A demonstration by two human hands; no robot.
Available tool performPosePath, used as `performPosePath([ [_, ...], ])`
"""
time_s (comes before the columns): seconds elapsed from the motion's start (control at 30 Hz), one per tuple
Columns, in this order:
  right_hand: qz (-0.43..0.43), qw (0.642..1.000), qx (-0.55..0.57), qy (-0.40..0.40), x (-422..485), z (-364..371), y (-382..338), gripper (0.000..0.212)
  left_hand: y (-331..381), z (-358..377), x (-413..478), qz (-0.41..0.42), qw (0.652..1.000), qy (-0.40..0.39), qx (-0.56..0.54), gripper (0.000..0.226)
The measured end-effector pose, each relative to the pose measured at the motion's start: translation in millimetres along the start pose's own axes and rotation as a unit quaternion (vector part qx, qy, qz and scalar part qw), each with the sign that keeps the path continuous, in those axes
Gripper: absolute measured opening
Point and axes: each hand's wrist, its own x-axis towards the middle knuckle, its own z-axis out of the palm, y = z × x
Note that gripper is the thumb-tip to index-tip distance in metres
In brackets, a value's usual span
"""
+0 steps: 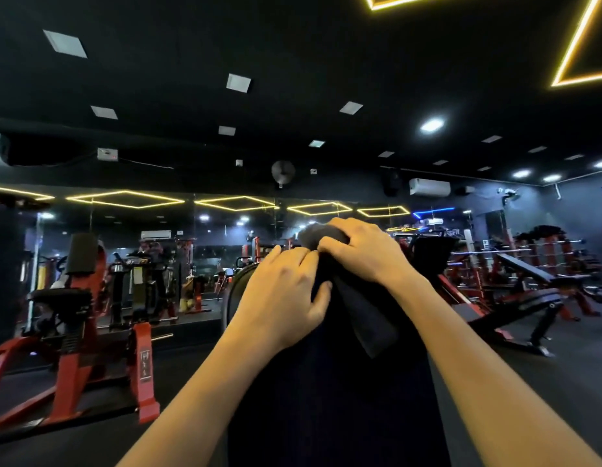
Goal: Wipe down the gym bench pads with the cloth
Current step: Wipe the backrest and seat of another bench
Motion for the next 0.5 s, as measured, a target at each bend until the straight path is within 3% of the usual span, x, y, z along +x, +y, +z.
performPosePath([
  [0.17,0.107,0.988,0.105,0.027,-16,-13,47,0.022,31,20,18,0.033,0.998,-0.003,0.058,0.05],
  [0.27,0.201,0.946,0.243,0.071,-35,-9,71,0.019,43,33,26,0.059,0.993,-0.046,0.086,0.058],
  [0.5,0.233,0.923,0.286,0.107,-76,11,86,0.008,45,46,27,0.056,0.99,-0.049,0.124,0.059],
])
